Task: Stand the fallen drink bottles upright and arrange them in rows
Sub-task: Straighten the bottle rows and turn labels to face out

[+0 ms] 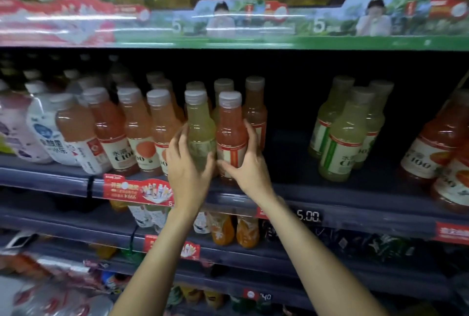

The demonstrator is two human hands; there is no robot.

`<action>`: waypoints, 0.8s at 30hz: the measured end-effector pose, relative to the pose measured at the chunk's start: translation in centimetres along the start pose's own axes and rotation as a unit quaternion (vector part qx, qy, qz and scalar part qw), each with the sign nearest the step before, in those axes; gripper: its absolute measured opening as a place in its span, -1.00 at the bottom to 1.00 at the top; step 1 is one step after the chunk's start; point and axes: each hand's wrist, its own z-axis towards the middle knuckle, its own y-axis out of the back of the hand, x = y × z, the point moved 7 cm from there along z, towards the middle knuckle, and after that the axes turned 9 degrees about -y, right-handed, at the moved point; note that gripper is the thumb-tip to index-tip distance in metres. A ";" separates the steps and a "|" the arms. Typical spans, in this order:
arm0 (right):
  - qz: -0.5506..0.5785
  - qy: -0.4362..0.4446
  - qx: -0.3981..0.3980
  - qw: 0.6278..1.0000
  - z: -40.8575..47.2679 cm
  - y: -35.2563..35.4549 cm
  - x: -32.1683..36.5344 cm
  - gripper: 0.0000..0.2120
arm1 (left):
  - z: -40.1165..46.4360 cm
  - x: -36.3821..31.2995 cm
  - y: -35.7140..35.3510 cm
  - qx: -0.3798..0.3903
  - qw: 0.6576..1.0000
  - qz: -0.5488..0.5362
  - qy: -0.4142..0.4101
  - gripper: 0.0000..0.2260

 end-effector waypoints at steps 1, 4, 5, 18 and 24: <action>-0.015 -0.002 -0.019 1.000 0.0 -0.1 -0.1 -0.07 | 0.1 -0.1 -0.1 0.010 1.000 0.018 -0.014 -0.38; -0.050 -0.009 -0.061 0.997 -0.3 0.9 -0.8 -0.07 | 0.6 -1.1 -0.5 0.051 0.996 0.068 -0.041 -0.23; -0.052 -0.013 -0.072 0.996 -0.5 1.6 -1.1 -0.07 | 0.9 -1.4 -0.6 0.064 0.993 0.085 -0.045 -0.20; 0.010 -0.017 -0.119 0.993 -3.5 8.5 -3.3 -0.13 | 0.2 -4.7 -4.5 0.104 0.981 -0.144 -0.077 -0.36; 0.018 -0.037 -0.260 0.965 -7.6 16.5 -4.6 -0.11 | -0.3 -10.6 -10.0 0.169 0.935 -0.310 -0.034 -0.31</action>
